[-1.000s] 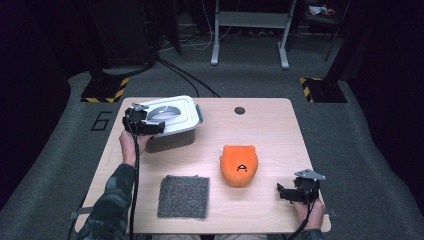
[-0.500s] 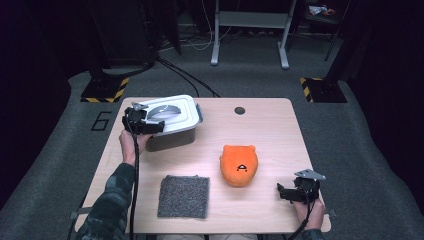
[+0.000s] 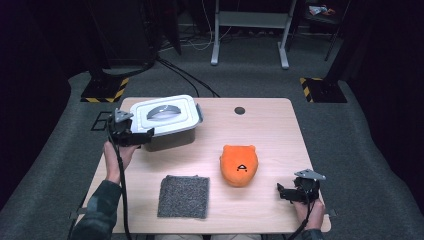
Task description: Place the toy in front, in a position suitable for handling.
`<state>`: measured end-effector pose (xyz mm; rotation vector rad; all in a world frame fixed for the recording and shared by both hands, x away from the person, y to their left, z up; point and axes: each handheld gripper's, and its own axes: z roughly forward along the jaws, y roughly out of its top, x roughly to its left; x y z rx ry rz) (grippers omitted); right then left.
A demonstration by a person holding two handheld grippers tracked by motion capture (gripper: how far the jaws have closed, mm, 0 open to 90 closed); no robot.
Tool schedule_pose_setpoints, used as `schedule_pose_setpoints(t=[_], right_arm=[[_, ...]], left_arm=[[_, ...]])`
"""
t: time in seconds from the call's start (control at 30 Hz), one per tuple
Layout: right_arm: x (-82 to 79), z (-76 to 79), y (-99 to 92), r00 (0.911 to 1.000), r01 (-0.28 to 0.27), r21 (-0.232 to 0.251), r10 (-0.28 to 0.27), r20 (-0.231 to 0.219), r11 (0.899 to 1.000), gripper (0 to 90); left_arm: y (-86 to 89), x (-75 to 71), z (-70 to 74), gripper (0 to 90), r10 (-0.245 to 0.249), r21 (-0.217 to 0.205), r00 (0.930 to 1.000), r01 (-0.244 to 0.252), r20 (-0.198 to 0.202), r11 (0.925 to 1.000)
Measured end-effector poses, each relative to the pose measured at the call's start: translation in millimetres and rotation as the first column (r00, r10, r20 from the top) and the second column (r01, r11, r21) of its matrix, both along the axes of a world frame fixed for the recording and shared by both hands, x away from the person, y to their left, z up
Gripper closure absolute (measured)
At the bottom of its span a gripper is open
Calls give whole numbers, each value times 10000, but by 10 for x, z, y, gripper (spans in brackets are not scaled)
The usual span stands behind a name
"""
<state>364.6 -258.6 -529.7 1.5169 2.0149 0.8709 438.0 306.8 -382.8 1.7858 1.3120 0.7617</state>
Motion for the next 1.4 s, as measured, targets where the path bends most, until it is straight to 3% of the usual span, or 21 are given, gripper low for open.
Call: schedule_pose_setpoints(t=[0.1,0.13,0.17,0.27,0.3,0.33,0.37,0.4,0.43,0.5,0.63,0.67,0.7,0.83,0.9,1.1,1.2,1.27,1.4], right_arm=[[-1,0,-6,10000,-46,-68,46,-4,10000,31],[-1,0,-6,10000,-46,-68,46,-4,10000,31],[-1,0,-3,10000,-17,-30,17,-2,10000,32],[-4,0,-4,10000,-46,-49,46,15,10000,36],[-8,2,1,10000,4,-21,-4,-16,10000,37],[-8,2,1,10000,4,-21,-4,-16,10000,37],[-6,1,-1,10000,-22,-34,22,2,10000,37],[-4,1,-3,10000,-46,-49,46,14,10000,37],[-4,1,-2,10000,-31,-44,31,10,10000,37],[-9,2,4,10000,83,-17,-83,-11,10000,36],[-1,1,-7,9999,146,-97,-146,0,9998,31],[0,1,-6,9999,149,-94,-149,-12,9998,30],[2,1,-7,9999,143,-82,-143,-24,9999,29],[6,4,-11,9996,277,-83,-277,-40,9996,30],[8,6,-9,9994,337,-60,-337,-54,9994,31],[18,53,5,9984,489,48,-487,-304,9988,29],[18,123,4,9985,462,305,-453,-294,9985,21],[2,254,49,9990,381,531,-369,-236,9979,13],[-23,427,166,9998,81,556,-72,-172,9984,12]], left_arm=[[78,-281,-72,0,156,56,9996,-158,224,9999],[78,-281,-72,0,156,56,9996,-158,224,9999],[113,-392,-138,0,189,-29,9996,-188,202,9998],[202,-569,-395,0,157,-240,9996,-163,-252,9996],[224,-594,-484,0,306,-153,9987,-312,-413,9994],[224,-594,-484,0,306,-153,9987,-312,-413,9994],[270,-633,-650,0,451,-330,9968,-474,-660,9983],[270,-633,-650,0,451,-330,9968,-474,-660,9983],[325,-661,-861,0,677,-361,9915,-721,-1114,9967],[354,-675,-1018,0,668,-718,9864,-783,-1502,9943],[401,-693,-1257,0,794,-474,9768,-905,-1988,9948],[401,-693,-1257,0,794,-474,9768,-905,-1988,9948],[405,-701,-1346,0,972,-317,9744,-1057,-2026,9939],[421,-713,-1460,0,1062,-151,9674,-1127,-2298,9935],[415,-735,-1487,0,1256,-25,9698,-1290,-2089,9916],[371,-736,-1494,0,1312,497,9687,-1234,-2106,9911],[368,-739,-1496,0,1343,484,9689,-1269,-2080,9907],[368,-739,-1496,0,1345,480,9690,-1272,-2074,9907],[365,-740,-1500,0,1376,478,9694,-1306,-2034,9903]])
